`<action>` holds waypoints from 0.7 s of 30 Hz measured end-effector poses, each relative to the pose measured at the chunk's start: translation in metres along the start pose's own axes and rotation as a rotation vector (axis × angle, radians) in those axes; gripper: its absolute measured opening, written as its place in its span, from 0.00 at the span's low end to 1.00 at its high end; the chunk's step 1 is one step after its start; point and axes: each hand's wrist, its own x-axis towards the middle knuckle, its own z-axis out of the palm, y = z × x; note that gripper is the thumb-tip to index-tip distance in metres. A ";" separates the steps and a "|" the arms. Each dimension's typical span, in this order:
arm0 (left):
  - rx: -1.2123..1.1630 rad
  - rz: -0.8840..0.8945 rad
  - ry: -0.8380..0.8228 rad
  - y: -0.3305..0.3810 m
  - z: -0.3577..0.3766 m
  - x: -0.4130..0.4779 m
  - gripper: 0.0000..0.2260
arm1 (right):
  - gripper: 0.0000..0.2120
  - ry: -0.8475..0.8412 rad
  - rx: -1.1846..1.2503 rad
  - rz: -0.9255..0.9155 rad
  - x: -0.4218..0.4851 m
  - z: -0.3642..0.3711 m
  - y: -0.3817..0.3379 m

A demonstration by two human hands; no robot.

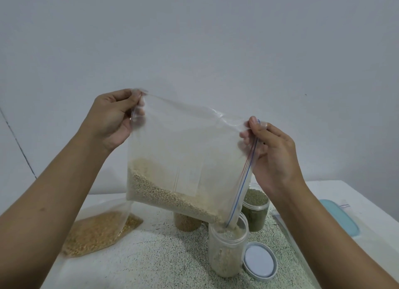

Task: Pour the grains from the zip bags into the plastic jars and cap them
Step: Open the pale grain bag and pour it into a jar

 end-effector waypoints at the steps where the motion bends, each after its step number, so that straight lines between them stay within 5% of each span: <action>1: 0.002 0.002 0.001 0.000 0.000 0.000 0.19 | 0.03 0.002 0.000 0.000 0.000 0.000 0.000; 8: 0.005 0.006 -0.015 0.003 0.002 0.000 0.18 | 0.08 0.009 0.001 -0.001 0.001 0.000 -0.001; 21: 0.011 -0.005 -0.001 0.007 0.003 0.003 0.14 | 0.03 -0.005 -0.008 -0.001 0.001 0.002 -0.004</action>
